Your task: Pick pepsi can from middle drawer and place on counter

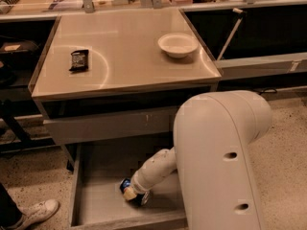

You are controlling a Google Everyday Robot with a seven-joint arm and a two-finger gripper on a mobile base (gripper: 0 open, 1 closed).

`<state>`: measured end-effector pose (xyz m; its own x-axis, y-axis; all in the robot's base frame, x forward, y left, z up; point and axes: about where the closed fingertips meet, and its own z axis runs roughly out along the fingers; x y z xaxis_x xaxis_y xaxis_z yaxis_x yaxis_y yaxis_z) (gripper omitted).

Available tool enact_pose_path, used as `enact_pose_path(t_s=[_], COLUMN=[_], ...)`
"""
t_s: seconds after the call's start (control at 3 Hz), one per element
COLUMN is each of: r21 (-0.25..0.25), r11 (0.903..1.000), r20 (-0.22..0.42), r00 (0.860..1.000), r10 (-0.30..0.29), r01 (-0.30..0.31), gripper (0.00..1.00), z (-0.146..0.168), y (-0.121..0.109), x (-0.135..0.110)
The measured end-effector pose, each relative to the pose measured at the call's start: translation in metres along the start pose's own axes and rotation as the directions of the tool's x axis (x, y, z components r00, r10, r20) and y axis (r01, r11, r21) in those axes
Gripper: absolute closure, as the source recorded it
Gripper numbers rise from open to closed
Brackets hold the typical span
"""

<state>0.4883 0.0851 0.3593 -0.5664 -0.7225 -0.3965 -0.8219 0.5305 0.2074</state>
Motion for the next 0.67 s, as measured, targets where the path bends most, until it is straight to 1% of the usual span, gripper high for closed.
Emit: enact_pose_path(t_s=[0.33,0.67], r21=[0.0,-0.011], r11=[1.0,0.9999], r20=[0.0,0.015], r00=[1.0,1.0], r10=[0.0,-0.004], r01=[0.0,0.005], gripper=[0.96,1.0], z=[0.0,-0.0053], y=[0.0,0.0063], x=[0.0,-0.0043])
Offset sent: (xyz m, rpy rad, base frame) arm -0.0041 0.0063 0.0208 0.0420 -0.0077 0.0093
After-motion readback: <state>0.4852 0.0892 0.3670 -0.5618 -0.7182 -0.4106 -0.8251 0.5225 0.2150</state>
